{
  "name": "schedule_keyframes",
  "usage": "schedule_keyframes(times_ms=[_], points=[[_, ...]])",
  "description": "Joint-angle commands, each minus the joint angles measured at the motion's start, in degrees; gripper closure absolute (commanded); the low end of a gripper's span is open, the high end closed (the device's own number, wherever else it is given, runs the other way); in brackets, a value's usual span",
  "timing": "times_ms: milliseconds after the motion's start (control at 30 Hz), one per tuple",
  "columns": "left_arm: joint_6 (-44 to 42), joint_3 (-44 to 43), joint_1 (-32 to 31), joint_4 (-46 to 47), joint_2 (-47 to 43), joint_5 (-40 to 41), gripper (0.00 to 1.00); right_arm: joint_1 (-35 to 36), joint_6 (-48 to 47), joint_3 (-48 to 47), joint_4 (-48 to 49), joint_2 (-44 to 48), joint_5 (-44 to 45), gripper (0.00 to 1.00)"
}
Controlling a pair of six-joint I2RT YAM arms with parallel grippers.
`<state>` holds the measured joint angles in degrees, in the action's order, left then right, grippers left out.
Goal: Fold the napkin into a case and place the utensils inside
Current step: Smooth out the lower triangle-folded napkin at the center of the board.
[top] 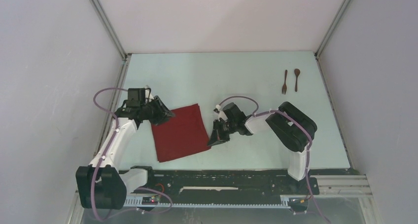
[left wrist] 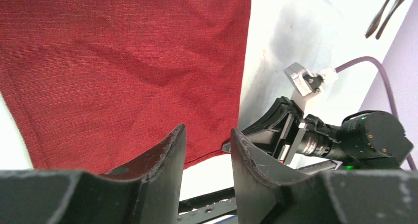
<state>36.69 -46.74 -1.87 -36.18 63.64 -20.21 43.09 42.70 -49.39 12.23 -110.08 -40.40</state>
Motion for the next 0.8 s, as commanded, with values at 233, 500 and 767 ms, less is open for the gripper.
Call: schedule_keyframes(times_ms=[233,500,767], points=[[2.5,0.6,1.4,14.3,7.4,-8.7,0.59,4.1,3.4,15.2,5.4,11.8,17.9,1.0],[8.0,6.3,4.1,22.6,8.3,-6.5,0.58,-1.7,-4.2,11.4,-4.6,19.6,18.5,0.29],[13.5,8.6,9.8,30.6,15.6,-9.5,0.77,-5.8,-2.9,-12.5,-0.4,5.2,5.3,0.14]])
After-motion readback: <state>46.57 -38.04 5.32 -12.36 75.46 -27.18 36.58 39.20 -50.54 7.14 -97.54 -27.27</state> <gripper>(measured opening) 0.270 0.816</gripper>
